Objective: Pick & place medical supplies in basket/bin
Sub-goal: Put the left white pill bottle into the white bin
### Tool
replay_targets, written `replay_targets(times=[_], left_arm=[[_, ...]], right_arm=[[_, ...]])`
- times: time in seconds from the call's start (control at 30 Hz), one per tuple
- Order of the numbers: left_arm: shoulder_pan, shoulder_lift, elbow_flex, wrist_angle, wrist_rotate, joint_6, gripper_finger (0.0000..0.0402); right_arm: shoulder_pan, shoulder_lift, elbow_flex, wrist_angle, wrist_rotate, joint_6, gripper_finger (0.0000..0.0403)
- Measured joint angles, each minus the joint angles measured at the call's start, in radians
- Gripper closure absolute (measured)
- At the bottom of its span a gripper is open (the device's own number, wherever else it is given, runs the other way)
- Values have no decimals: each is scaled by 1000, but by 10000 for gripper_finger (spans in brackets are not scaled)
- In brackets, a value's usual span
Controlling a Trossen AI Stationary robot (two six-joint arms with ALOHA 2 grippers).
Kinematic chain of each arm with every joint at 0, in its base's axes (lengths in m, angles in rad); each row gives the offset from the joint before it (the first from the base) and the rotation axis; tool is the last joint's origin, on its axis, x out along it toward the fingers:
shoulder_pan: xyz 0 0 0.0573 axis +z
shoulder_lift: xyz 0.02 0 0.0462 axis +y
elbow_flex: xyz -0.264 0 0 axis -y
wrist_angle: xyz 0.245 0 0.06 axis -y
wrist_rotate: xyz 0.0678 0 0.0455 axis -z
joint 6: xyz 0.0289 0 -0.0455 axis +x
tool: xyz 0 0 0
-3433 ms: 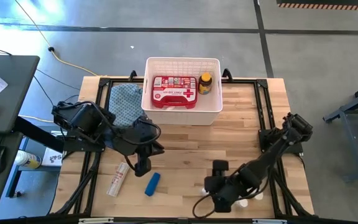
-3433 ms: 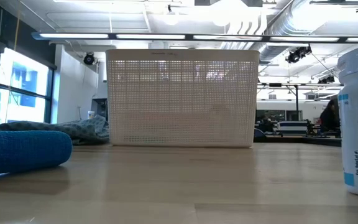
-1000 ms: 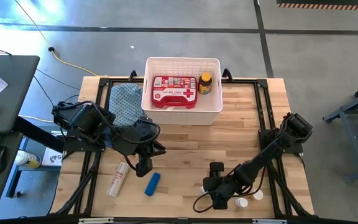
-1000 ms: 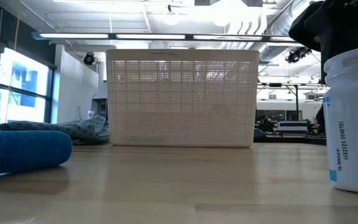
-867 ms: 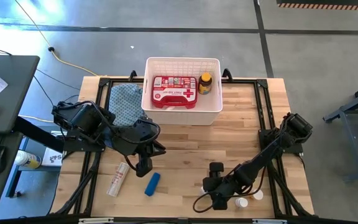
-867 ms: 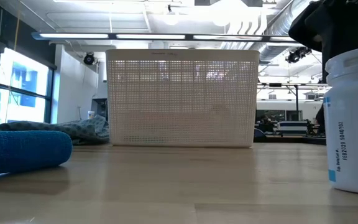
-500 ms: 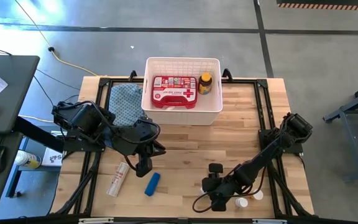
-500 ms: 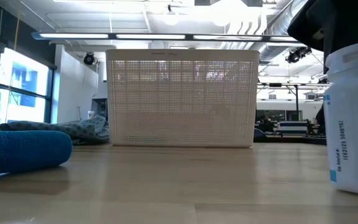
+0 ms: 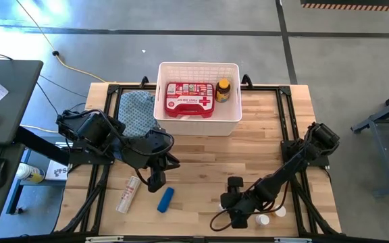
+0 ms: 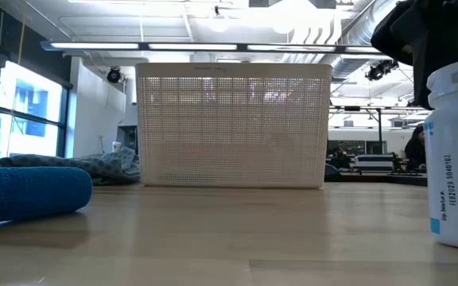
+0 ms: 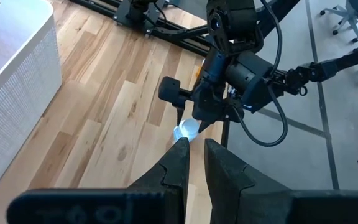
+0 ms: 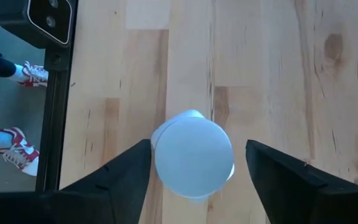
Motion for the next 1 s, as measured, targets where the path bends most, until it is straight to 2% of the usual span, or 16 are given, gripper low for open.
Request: replay_targets(times=[0.3, 0.53, 0.87, 1.0], left_arm=[[0, 0, 0, 0, 1, -3, 316], [0, 0, 0, 0, 1, -3, 316], [0, 0, 0, 0, 1, -3, 316], [0, 0, 0, 0, 1, 4, 316]], right_arm=[[0, 0, 0, -6, 0, 0, 151], [0, 0, 0, -6, 6, -1, 176], [-3, 0, 0, -7, -4, -21, 177], [-3, 0, 0, -7, -12, -15, 193]])
